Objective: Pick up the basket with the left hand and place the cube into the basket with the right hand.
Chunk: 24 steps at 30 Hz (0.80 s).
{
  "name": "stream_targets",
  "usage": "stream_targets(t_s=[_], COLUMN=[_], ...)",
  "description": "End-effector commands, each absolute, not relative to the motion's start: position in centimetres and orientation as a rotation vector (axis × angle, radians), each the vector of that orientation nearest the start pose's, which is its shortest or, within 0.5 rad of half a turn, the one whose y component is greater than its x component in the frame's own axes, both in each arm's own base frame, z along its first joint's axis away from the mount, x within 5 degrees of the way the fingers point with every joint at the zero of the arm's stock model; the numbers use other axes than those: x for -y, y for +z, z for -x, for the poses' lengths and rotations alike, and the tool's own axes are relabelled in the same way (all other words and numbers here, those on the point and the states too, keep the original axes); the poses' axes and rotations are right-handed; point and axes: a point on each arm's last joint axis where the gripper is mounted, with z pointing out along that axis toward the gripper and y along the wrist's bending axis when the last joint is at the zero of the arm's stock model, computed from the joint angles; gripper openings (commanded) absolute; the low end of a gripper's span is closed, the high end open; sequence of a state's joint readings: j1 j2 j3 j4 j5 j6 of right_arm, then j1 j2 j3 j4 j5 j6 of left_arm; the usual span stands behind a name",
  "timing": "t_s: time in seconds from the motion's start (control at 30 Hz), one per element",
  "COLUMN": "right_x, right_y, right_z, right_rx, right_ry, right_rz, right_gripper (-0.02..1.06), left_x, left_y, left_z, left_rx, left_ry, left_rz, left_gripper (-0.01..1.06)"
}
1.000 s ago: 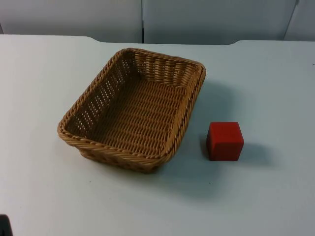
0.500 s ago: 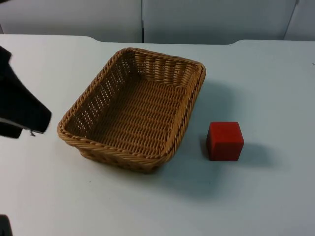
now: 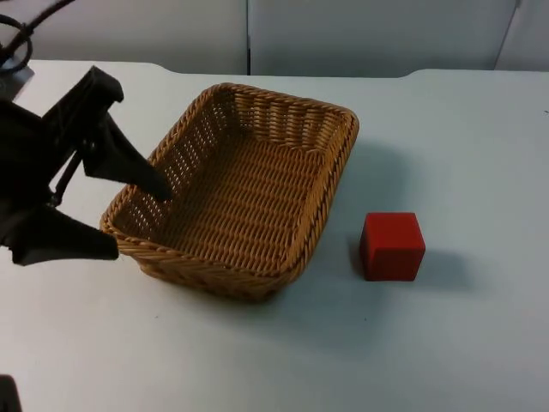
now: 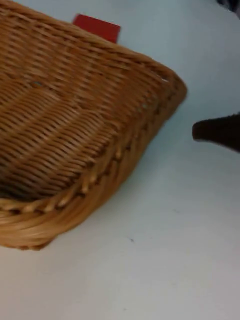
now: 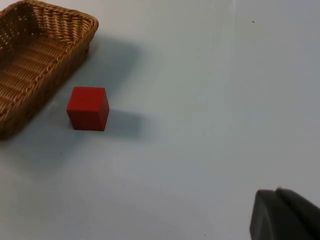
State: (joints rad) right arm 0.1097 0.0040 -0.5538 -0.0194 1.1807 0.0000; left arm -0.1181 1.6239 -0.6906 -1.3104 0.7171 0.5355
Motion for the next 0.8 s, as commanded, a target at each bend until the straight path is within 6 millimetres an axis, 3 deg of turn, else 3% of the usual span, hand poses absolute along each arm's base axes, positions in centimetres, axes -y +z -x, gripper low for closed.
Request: stream_targets(t_s=[0.0,0.37,0.77], right_x=[0.3,0.3,0.3], right_y=[28.2,28.2,28.2], right_z=[1.5,1.5,1.5], right_rx=[-2.101,-2.101,-2.101], right_ry=[0.043,0.043,0.043], right_rz=[0.116,0.116,0.116], right_gripper=[0.0,0.0,0.0], left_x=[8.9,8.3,8.5], left_y=[16.9,16.2,12.7], left_z=[-27.1,-27.5,-27.5], left_rx=[-2.596,-2.586,-2.724], left_ry=[-1.168,-1.072,-1.055], left_rz=[0.644,0.706,0.768], left_gripper=[0.63,0.63,0.66])
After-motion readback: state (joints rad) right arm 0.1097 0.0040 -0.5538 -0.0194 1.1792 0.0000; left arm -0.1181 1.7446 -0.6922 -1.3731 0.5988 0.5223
